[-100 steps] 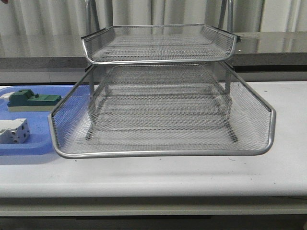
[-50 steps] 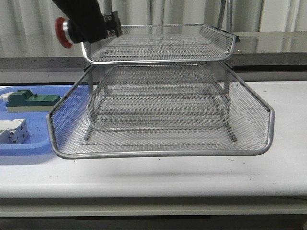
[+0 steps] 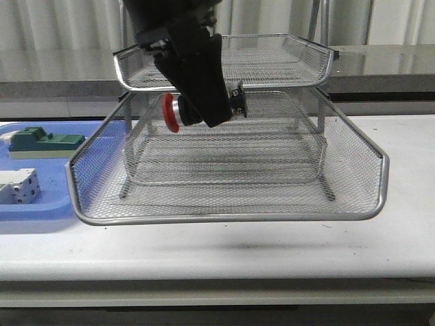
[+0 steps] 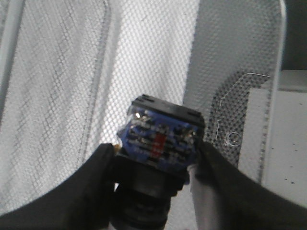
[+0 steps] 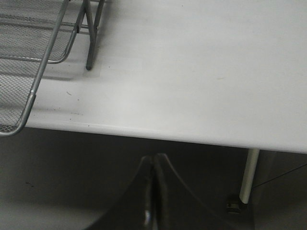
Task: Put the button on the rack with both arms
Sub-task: 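Carry the button over the pulled-out tier and release it there, then withdraw the left gripper upward away from the rack, then push the pulled-out tier back into the rack with the right gripper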
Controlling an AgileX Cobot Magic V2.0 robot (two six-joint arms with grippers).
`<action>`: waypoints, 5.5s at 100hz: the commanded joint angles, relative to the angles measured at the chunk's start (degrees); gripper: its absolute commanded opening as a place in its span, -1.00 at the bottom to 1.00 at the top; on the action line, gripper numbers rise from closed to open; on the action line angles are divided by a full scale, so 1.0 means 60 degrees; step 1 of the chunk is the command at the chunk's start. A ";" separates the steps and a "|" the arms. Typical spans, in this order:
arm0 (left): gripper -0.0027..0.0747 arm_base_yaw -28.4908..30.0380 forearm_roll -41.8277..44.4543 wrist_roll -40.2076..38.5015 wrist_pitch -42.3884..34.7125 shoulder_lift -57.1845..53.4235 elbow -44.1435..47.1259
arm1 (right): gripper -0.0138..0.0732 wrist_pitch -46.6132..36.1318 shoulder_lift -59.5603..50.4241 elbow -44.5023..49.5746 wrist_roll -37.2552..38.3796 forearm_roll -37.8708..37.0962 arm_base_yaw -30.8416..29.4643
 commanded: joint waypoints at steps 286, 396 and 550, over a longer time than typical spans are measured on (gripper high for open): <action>0.12 0.3582 -0.4983 0.0241 -1.1589 -1.2819 1.1386 | -0.85 -0.0581 0.0037 -0.0311 -0.0033 -0.0208 -0.0037; -0.98 0.3582 -0.4943 0.0259 -1.1327 -1.3969 1.2410 | -0.85 -0.0597 0.0037 -0.0311 -0.0033 -0.0208 -0.0037; -0.98 0.3582 -0.4943 0.0244 -1.1327 -1.3969 1.2410 | -0.84 -0.2613 0.5485 0.0166 -0.1572 0.4888 0.1968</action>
